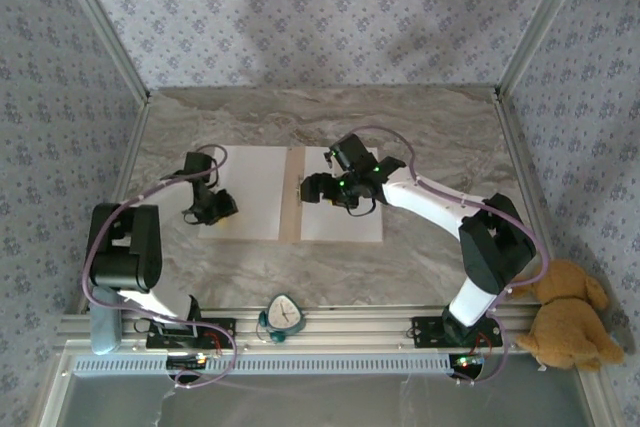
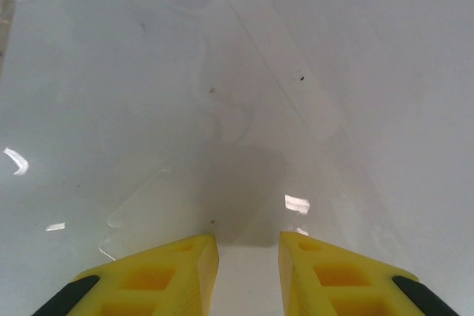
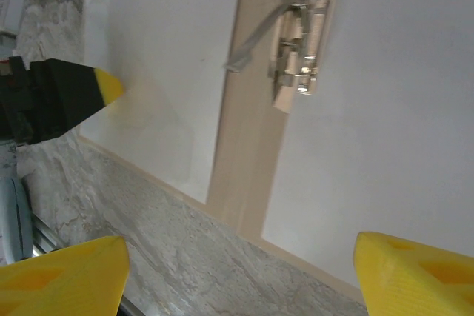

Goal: Put the files into the folder

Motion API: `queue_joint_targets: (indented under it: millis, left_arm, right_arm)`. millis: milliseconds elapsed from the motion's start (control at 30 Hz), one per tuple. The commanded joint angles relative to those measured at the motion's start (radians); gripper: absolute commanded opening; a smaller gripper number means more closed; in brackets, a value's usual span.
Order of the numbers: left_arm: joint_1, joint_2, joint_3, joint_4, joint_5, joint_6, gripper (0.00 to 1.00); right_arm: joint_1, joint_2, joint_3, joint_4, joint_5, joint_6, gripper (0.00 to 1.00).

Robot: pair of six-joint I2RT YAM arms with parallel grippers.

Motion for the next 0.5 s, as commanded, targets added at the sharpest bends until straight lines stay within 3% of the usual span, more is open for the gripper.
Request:
queue_joint_targets:
  millis: [0,467]
  left_arm:
    - [-0.038,0.057,-0.012,-0.021,0.033,0.012,0.31]
    - [-0.271,0.074,0.039,-0.017,0.025,-0.038,0.31]
  right_arm:
    - [-0.019,0.007,0.030,-0.063,0.015,0.009,0.81]
    - [-0.148,0.029,0.082,-0.161,0.018,-0.051,0.79]
